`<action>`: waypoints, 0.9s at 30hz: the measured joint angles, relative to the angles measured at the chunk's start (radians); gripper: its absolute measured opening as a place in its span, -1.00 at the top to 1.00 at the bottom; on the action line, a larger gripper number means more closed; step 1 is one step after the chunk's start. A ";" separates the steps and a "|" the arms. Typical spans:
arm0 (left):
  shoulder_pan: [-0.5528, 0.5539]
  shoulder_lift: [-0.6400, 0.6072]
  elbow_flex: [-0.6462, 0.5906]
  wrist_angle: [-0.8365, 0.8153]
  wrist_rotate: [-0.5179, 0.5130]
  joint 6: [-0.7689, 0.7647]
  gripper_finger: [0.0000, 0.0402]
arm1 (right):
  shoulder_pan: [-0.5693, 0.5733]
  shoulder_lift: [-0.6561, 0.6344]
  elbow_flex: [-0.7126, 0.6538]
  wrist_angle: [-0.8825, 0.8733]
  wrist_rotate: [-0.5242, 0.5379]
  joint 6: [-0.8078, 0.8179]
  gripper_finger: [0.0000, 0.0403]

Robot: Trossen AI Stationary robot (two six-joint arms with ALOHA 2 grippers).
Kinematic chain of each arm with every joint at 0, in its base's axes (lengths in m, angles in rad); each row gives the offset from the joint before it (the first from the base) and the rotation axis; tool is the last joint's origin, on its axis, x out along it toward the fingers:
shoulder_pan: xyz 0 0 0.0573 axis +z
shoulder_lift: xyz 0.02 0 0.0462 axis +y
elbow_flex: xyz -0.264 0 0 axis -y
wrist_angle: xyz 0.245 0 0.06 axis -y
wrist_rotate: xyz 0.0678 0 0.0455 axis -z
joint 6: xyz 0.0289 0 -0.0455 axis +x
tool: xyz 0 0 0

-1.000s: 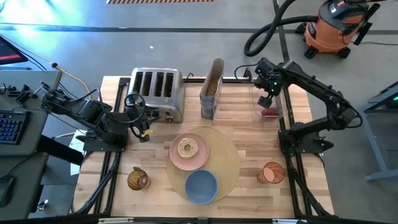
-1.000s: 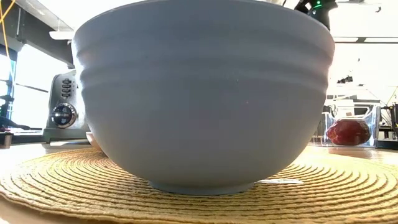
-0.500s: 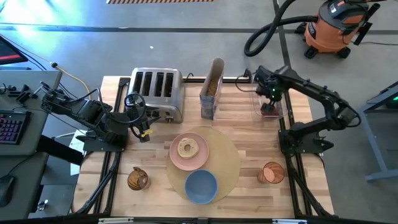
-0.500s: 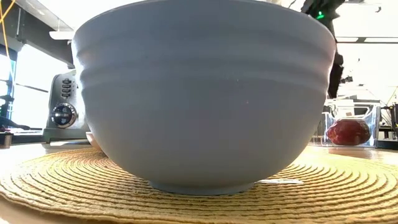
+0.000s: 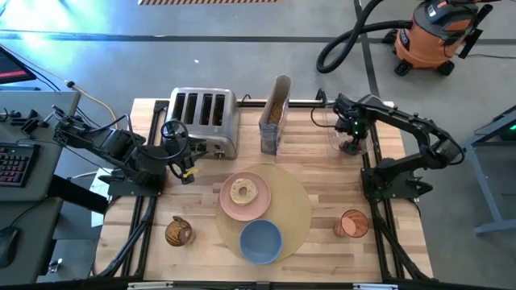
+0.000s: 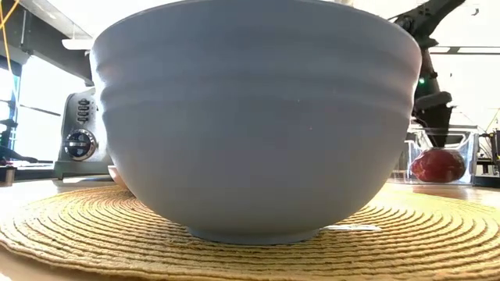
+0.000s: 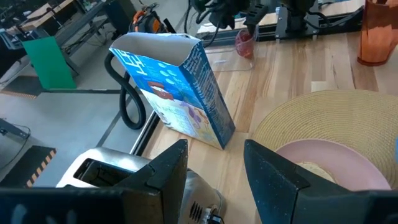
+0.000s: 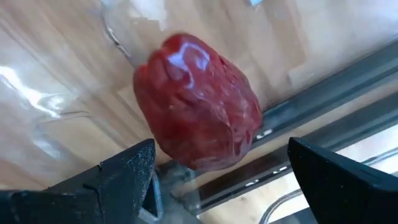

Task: Arrange a breakfast setting
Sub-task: Put the red apple on the pink plate to the right of the toasted bagel

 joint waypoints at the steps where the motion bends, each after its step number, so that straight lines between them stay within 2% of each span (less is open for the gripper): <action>1: 0.000 0.000 0.000 0.000 0.000 0.000 0.26 | -0.014 0.000 -0.011 0.000 -0.018 -0.009 -0.74; 3: 0.000 0.000 0.000 0.000 0.000 0.000 0.26 | -0.041 0.000 -0.031 0.001 -0.045 -0.035 -0.74; 7: 0.000 0.000 0.000 0.000 0.000 0.000 0.26 | -0.066 0.000 -0.053 0.021 -0.032 -0.041 -0.74; 16: 0.000 0.000 0.000 0.000 0.000 0.000 0.26 | -0.068 0.000 -0.054 0.075 -0.074 -0.029 -0.74; 27: 0.000 0.000 0.000 0.000 0.000 -0.001 0.26 | -0.066 0.000 -0.054 0.112 -0.075 0.019 -0.74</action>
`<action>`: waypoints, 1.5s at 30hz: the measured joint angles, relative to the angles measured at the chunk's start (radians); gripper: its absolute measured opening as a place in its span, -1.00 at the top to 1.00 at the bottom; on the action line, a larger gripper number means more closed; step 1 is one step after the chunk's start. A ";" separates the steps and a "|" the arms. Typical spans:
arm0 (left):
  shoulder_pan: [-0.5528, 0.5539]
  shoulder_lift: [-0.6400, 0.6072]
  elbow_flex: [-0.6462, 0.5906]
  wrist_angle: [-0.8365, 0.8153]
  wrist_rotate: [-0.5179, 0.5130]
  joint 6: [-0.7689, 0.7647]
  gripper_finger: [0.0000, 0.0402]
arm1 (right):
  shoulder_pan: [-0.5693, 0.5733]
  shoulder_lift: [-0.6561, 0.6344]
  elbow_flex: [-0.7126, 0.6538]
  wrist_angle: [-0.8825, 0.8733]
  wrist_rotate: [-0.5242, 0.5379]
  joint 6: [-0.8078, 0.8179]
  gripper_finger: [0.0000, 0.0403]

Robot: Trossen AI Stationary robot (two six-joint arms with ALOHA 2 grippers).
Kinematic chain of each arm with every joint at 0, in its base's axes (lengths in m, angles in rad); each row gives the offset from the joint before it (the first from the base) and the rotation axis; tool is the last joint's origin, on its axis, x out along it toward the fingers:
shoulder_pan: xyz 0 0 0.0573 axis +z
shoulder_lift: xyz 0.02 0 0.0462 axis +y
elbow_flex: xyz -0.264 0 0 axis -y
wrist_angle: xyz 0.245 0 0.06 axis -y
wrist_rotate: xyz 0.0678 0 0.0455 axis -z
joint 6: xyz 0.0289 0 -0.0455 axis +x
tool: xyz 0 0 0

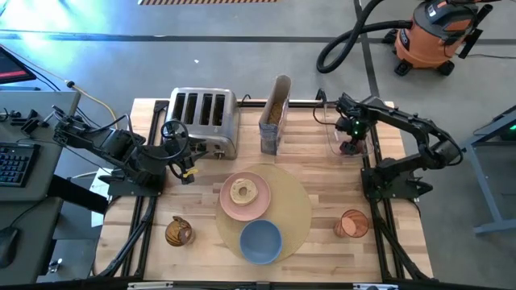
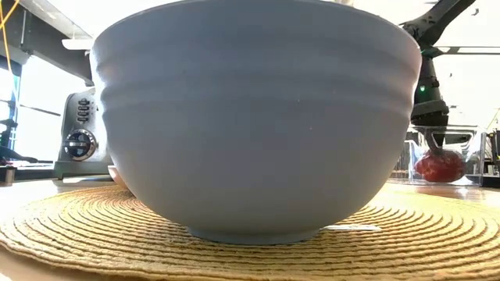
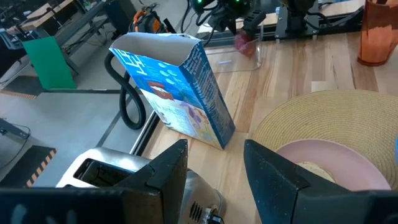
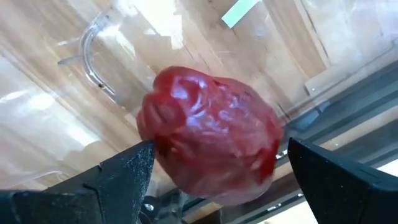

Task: Arrange a breakfast setting
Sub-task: Put the red apple on the pink plate to the right of the toasted bagel

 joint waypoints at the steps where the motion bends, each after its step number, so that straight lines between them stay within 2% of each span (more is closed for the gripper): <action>1: 0.000 0.000 0.000 0.000 0.000 0.000 0.26 | 0.000 0.000 0.000 -0.004 0.000 0.002 -0.74; 12: 0.000 0.000 0.000 -0.004 0.000 0.000 0.26 | 0.000 0.000 0.000 -0.026 -0.005 -0.003 -0.74; 24: 0.000 0.000 0.000 -0.022 0.031 -0.017 0.26 | 0.000 0.000 0.000 -0.023 -0.001 -0.134 -0.74; 33: 0.000 0.000 0.000 -0.022 0.031 -0.017 0.26 | 0.000 0.001 -0.003 -0.011 0.000 -0.128 -0.74; 39: 0.000 0.000 0.000 -0.022 0.035 -0.016 0.26 | 0.000 0.000 -0.085 0.016 0.025 -0.120 -0.74; 45: 0.000 0.000 0.000 -0.022 0.034 -0.016 0.26 | 0.003 -0.001 -0.085 0.035 0.043 -0.112 -0.74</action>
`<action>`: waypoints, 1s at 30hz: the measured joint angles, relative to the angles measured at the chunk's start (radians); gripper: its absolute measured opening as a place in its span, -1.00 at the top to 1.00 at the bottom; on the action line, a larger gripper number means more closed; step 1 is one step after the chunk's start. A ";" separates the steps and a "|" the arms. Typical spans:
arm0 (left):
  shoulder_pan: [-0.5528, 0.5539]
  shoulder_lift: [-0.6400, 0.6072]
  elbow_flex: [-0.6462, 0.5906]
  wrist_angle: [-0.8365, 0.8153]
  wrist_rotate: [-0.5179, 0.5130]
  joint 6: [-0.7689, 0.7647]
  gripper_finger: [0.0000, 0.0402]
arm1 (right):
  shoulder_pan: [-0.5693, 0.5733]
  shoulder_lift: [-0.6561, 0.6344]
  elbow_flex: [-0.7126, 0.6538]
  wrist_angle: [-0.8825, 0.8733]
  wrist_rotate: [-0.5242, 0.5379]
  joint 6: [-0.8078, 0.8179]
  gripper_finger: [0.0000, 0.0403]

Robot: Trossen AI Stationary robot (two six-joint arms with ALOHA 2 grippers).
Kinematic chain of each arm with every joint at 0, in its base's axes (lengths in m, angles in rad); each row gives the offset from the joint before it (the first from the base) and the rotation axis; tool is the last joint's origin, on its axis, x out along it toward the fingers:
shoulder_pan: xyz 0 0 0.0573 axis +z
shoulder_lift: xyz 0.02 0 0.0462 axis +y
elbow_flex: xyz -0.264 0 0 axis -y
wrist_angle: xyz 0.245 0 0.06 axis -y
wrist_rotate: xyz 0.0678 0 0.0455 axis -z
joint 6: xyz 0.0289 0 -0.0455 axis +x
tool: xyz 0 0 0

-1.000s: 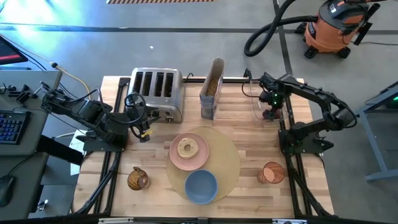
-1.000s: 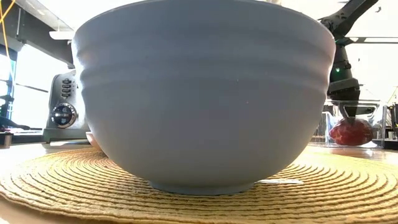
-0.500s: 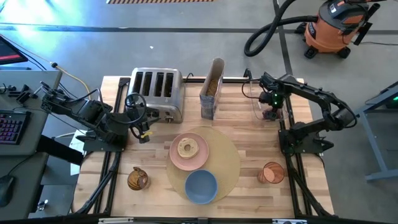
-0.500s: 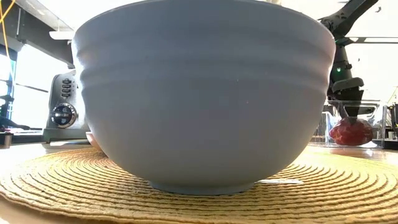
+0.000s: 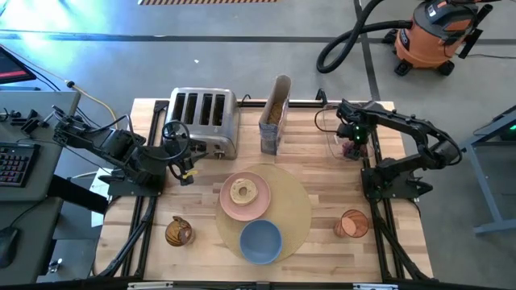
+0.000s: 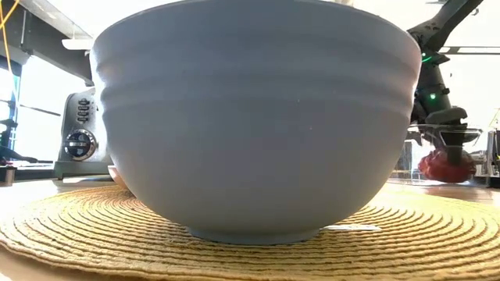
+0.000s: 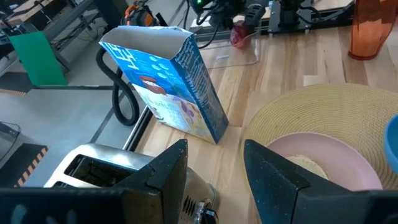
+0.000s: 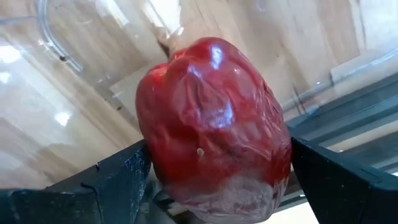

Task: Arrange a breakfast setting
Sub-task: Put the red apple on the pink plate to the right of the toasted bagel

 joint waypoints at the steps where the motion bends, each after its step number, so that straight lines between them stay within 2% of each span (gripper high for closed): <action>1: 0.000 0.000 0.000 0.000 0.000 0.000 0.26 | 0.000 0.000 0.000 0.003 0.003 0.001 -0.74; 6: 0.000 0.000 0.000 0.000 0.000 0.000 0.26 | 0.000 0.000 0.001 0.011 0.009 0.012 -0.71; 15: 0.000 0.000 0.000 0.000 0.000 0.002 0.26 | 0.000 0.000 0.002 0.027 0.011 0.092 -0.50; 25: 0.000 0.000 0.000 0.000 0.000 0.002 0.26 | 0.000 -0.001 0.006 0.021 0.011 0.186 -0.47; 30: 0.000 0.000 0.000 0.000 0.000 0.001 0.26 | 0.000 0.000 0.070 -0.021 0.010 0.208 -0.47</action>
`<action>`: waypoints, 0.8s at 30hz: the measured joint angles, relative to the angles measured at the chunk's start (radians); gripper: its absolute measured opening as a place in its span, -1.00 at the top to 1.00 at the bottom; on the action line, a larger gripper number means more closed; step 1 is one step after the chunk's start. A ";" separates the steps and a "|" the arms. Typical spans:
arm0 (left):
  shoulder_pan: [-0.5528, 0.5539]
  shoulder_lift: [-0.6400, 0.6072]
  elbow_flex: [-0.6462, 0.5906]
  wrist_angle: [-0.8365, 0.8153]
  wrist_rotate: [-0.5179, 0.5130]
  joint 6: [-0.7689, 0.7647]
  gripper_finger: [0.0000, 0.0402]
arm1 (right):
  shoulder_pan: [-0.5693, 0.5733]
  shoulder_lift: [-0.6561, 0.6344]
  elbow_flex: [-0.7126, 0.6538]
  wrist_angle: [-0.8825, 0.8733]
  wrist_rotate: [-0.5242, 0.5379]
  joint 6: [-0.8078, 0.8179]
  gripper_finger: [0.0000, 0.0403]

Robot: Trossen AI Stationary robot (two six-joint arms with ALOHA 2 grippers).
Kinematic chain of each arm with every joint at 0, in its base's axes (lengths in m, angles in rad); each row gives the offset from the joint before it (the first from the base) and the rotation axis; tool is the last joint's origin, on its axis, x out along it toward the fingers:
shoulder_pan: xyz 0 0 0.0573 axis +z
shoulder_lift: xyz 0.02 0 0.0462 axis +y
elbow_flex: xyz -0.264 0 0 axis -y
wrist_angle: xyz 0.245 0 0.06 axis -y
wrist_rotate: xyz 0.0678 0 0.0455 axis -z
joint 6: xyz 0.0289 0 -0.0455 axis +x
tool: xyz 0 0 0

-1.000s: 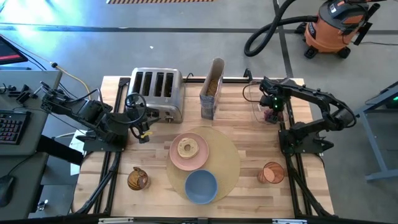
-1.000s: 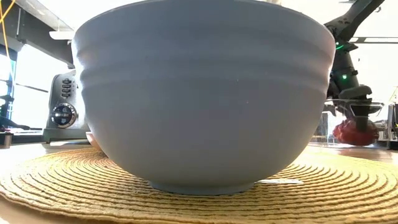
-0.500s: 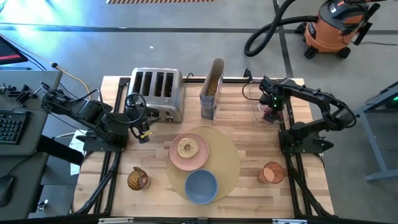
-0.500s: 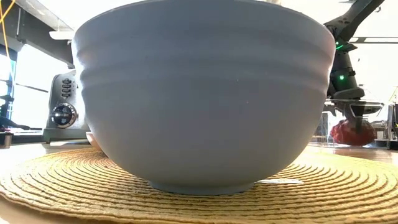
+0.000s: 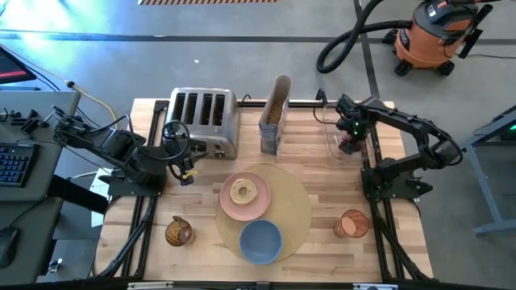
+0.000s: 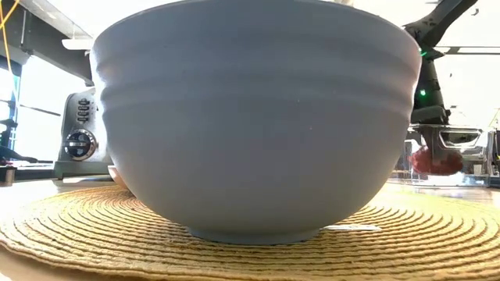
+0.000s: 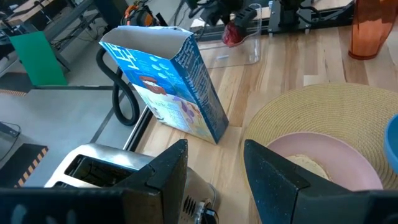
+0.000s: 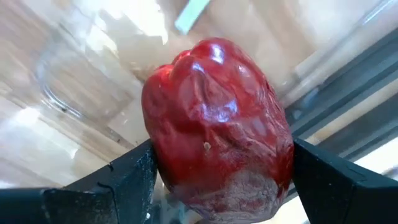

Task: Arrange a breakfast setting
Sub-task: Put the red apple on the pink plate to the right of the toasted bagel

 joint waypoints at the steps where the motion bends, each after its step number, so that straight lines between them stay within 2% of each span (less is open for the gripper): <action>1: 0.000 0.000 0.000 0.000 0.000 0.000 0.26 | 0.000 0.000 0.020 -0.014 0.000 0.001 -0.47; 14: 0.000 0.000 0.000 0.000 0.000 0.000 0.26 | 0.008 0.000 0.297 -0.217 -0.006 0.015 -0.47; 18: 0.000 0.000 0.000 0.000 0.000 0.000 0.26 | 0.040 0.000 0.402 -0.299 -0.013 0.039 -0.47; 24: 0.000 0.000 0.000 0.000 0.000 0.000 0.26 | 0.120 -0.001 0.490 -0.327 -0.091 0.097 -0.47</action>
